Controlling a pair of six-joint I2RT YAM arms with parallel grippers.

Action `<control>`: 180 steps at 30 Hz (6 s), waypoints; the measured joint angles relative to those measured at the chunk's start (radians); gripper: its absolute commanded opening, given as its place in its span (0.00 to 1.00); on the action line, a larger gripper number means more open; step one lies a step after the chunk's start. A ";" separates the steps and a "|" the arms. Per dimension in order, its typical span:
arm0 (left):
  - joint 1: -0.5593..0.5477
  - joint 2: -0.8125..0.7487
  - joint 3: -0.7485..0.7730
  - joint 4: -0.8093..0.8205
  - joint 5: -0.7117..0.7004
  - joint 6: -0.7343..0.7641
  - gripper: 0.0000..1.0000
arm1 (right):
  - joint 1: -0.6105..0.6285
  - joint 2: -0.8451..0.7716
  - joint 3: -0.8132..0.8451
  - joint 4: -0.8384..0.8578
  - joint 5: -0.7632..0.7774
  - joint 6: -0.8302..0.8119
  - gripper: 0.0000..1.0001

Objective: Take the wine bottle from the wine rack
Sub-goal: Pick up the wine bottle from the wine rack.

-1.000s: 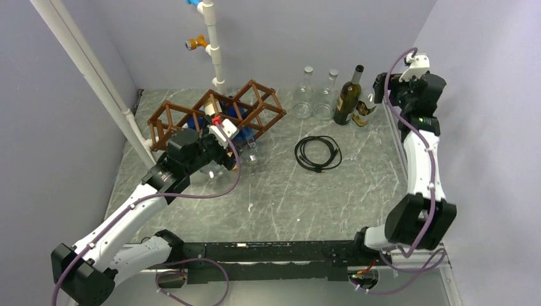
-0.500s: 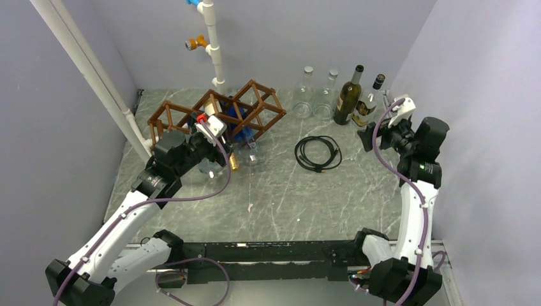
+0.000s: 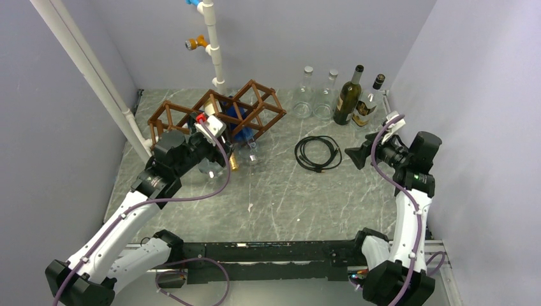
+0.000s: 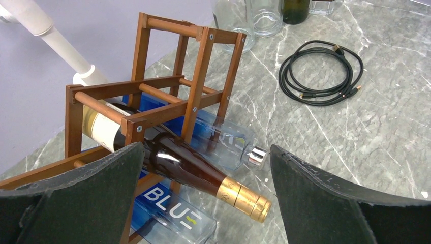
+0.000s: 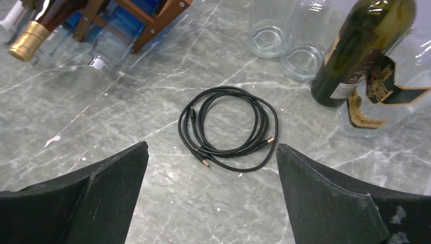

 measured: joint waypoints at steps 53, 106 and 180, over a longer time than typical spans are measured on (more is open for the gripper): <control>0.001 -0.182 -0.138 -0.016 0.046 -0.674 0.99 | 0.060 0.037 -0.066 -0.101 -0.143 -0.314 0.99; 0.106 0.159 -0.190 0.092 -0.117 -0.812 0.99 | 0.114 0.231 -0.019 -0.204 -0.107 -0.356 0.99; -0.004 0.369 -0.225 0.261 -0.306 -0.957 0.00 | 0.136 0.238 -0.019 -0.214 -0.069 -0.386 0.99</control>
